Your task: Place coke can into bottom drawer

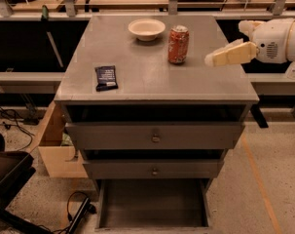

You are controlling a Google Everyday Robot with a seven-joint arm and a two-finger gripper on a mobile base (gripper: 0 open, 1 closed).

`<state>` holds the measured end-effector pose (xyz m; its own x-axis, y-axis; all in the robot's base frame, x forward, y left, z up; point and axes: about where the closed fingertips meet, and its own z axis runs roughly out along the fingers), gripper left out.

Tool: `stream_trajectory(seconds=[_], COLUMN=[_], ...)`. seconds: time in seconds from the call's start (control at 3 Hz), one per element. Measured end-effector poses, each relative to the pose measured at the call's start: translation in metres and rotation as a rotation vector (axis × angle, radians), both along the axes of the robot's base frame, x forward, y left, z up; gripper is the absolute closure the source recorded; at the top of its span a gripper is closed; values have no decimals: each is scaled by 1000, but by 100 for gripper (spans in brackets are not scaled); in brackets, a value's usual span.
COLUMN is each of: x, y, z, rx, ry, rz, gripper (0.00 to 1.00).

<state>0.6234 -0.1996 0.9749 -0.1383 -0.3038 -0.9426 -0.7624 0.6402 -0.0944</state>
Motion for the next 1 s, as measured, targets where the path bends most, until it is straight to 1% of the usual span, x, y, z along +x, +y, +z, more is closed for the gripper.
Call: stream_trajectory(seconds=[0.33, 0.67, 1.0], x=[2, 9, 34], y=[1, 9, 23], z=[1, -2, -12], rx=[8, 20, 14], ry=[-3, -13, -41], rz=[-4, 3, 48], gripper=[0, 0, 0])
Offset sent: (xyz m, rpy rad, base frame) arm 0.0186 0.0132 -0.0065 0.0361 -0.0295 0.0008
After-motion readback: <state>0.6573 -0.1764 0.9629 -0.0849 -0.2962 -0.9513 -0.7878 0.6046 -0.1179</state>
